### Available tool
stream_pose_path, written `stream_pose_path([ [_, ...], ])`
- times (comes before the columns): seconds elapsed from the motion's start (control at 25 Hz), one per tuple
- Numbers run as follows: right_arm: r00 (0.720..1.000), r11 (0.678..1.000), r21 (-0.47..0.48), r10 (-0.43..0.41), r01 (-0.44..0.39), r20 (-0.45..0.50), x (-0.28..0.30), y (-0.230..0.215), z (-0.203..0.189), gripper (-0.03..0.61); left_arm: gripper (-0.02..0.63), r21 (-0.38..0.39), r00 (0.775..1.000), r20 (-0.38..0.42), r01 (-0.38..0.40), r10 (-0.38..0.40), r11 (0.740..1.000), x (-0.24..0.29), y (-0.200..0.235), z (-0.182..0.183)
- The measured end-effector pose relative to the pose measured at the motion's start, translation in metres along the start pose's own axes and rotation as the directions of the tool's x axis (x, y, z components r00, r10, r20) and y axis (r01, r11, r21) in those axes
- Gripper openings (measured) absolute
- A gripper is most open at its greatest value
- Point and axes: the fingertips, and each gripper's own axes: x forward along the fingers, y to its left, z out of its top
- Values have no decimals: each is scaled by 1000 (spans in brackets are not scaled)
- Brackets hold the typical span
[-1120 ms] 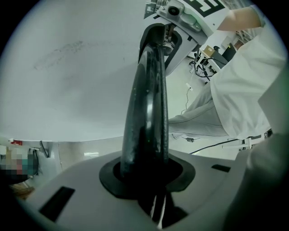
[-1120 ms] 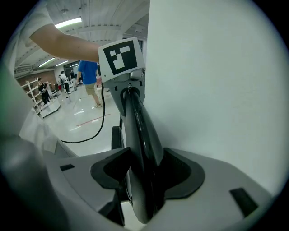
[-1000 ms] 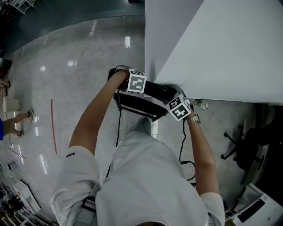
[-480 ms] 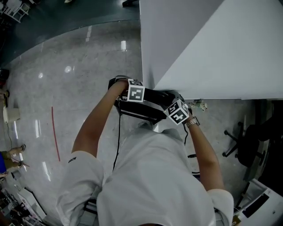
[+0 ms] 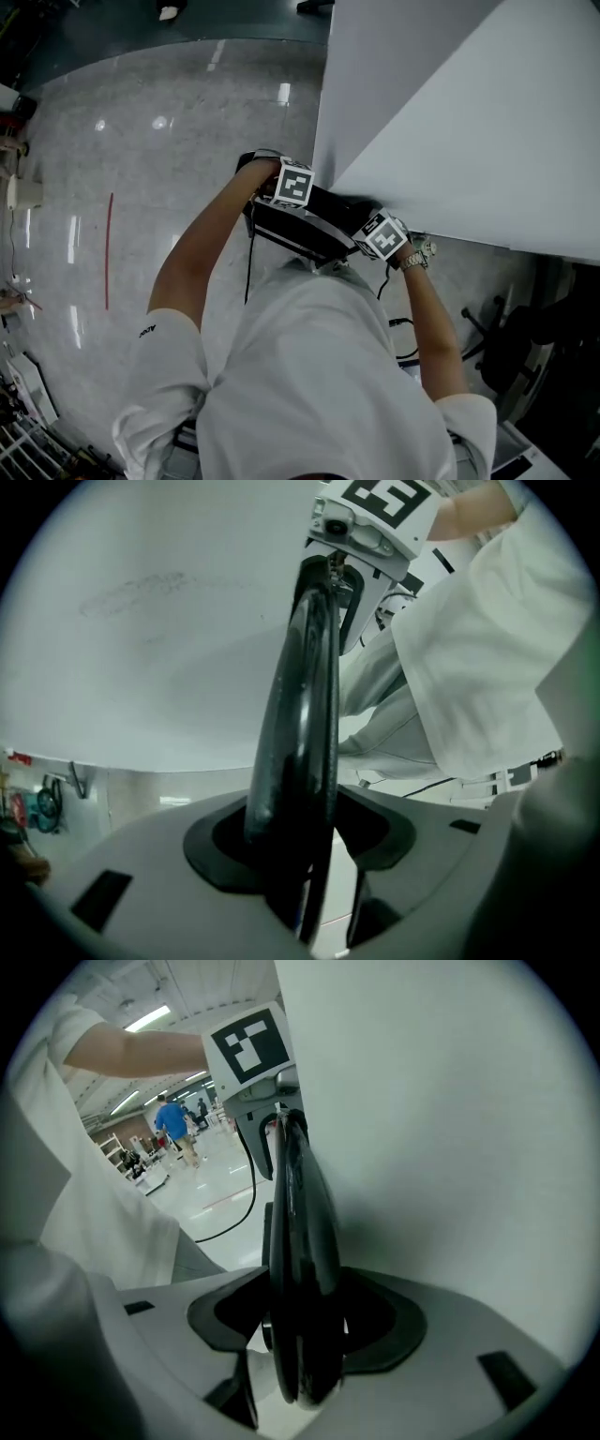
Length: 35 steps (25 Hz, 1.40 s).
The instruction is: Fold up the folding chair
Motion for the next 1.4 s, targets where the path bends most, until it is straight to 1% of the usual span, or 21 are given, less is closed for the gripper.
stream_pose_path([
  [0.08, 1000, 1000, -11, -6, 6, 27, -12, -6, -2, 210, 230, -51, 999, 44, 1, 2, 999, -10, 4, 5],
  [0.2, 998, 1000, 9, 28, -29, 63, -30, -4, -10, 210, 241, -103, 994, 101, -28, 39, 994, -27, 9, 15],
  [0.24, 997, 999, 12, 33, -34, 76, -36, -4, -12, 210, 246, -109, 994, 101, -40, 51, 993, -34, 9, 16],
  [0.4, 989, 999, 38, 14, -19, 147, -55, -13, -18, 210, 265, -111, 994, 48, -91, 97, 990, -46, 13, 15],
  [0.52, 984, 999, 48, 10, -19, 178, -63, -19, -26, 210, 265, -129, 987, 30, -155, 160, 979, -47, 13, 14],
  [0.64, 980, 999, 29, 9, -16, 197, -71, -24, -34, 210, 265, -135, 966, 12, -255, 259, 957, -53, 13, 16],
  [0.72, 975, 999, 32, 23, -31, 219, -76, -26, -37, 210, 264, -163, 946, 29, -314, 322, 935, -60, 13, 22],
  [0.8, 969, 997, 42, 45, -57, 243, -78, -26, -40, 210, 264, -229, 922, 79, -353, 379, 907, -71, 11, 31],
  [0.84, 966, 996, 47, 56, -70, 253, -79, -26, -42, 210, 264, -268, 905, 108, -372, 411, 889, -76, 9, 37],
  [0.88, 963, 995, 50, 67, -82, 260, -79, -25, -43, 210, 264, -310, 882, 137, -395, 451, 865, -82, 7, 41],
  [0.96, 956, 993, 50, 90, -108, 278, -78, -23, -43, 210, 249, -403, 820, 187, -438, 541, 804, -91, 2, 49],
  [1.0, 952, 991, 48, 103, -122, 290, -78, -22, -41, 210, 217, -451, 787, 200, -454, 583, 768, -94, -2, 51],
  [1.04, 946, 989, 44, 119, -138, 302, -78, -20, -39, 210, 181, -499, 754, 197, -474, 627, 726, -97, -6, 51],
  [1.08, 940, 987, 38, 135, -154, 314, -78, -18, -37, 210, 140, -542, 716, 177, -502, 675, 674, -99, -11, 51],
  [1.12, 934, 985, 32, 149, -168, 324, -79, -16, -35, 210, 94, -581, 674, 142, -536, 725, 612, -101, -17, 50],
  [1.16, 929, 983, 29, 159, -179, 335, -81, -15, -35, 210, 56, -619, 624, 99, -571, 775, 539, -105, -23, 51],
  [1.24, 919, 981, 27, 172, -194, 355, -85, -12, -37, 210, 15, -707, 515, 19, -599, 857, 376, -116, -38, 58],
  [1.28, 914, 979, 24, 179, -201, 363, -86, -10, -37, 209, 11, -758, 468, -15, -582, 883, 295, -120, -47, 61],
  [1.32, 910, 978, 19, 187, -209, 371, -87, -7, -36, 209, 11, -808, 430, -50, -549, 902, 217, -123, -58, 63],
  [1.36, 904, 976, 11, 196, -216, 380, -87, -2, -34, 209, 11, -850, 399, -88, -507, 913, 140, -124, -70, 63],
  [1.4, 898, 975, 1, 205, -224, 389, -86, 3, -32, 208, 11, -884, 375, -129, -464, 918, 65, -124, -83, 61],
])
